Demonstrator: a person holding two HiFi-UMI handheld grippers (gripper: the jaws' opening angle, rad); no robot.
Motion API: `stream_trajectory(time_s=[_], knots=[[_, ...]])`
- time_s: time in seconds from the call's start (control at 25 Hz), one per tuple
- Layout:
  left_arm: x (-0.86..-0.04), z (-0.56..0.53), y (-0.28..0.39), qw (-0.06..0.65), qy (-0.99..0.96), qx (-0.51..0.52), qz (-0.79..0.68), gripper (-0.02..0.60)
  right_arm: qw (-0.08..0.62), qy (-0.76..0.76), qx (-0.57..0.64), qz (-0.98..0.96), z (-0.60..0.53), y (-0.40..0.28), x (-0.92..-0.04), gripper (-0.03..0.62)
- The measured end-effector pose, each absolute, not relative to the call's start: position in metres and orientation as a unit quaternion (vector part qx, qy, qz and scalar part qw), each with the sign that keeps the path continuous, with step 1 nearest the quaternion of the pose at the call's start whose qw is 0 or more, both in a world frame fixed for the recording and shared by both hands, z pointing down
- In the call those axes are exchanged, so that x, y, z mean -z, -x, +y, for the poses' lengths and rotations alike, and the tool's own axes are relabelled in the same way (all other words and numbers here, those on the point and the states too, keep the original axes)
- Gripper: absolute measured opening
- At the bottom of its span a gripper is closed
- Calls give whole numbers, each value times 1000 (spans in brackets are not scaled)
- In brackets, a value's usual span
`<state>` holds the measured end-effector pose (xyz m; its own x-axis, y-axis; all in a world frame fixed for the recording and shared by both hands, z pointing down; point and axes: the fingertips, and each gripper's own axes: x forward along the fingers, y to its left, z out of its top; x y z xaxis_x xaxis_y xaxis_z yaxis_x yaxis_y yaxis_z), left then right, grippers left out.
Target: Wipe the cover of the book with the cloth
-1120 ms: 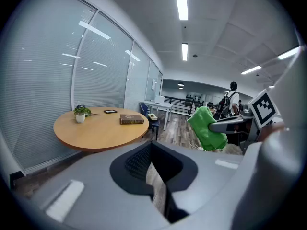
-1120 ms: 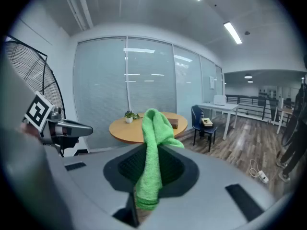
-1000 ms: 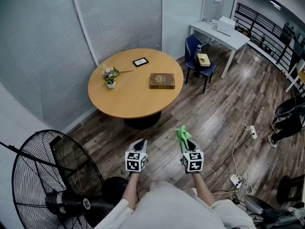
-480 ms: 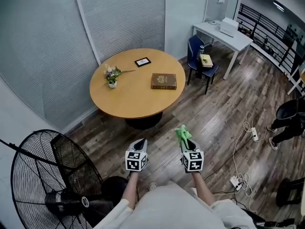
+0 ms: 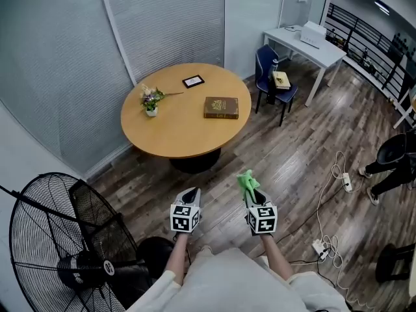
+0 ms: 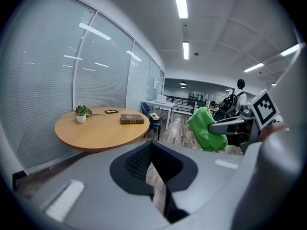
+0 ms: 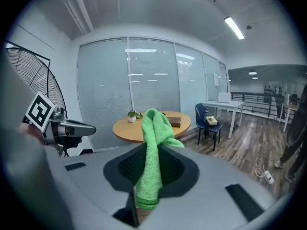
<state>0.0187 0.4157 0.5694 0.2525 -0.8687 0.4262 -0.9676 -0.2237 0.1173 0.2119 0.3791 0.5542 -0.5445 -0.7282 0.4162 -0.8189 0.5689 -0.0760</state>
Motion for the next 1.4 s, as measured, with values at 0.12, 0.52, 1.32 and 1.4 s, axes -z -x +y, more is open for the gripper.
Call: stream_trajectory(time_s=[0.12, 0.52, 1.32, 1.4], knots=[[-574, 415, -25, 184, -769, -137, -597, 6, 175, -442, -132, -870, 377, -217, -558, 72], [-585, 396, -36, 191, -767, -136, -597, 6, 179, -439, -133, -870, 356, -225, -566, 72], [-604, 285, 8, 209, -768, -124, -592, 6, 200, -434, -127, -869, 248, -177, -575, 72], [-603, 270, 12, 211, -770, -121, -590, 6, 202, -434, -125, -869, 235, -171, -573, 72]])
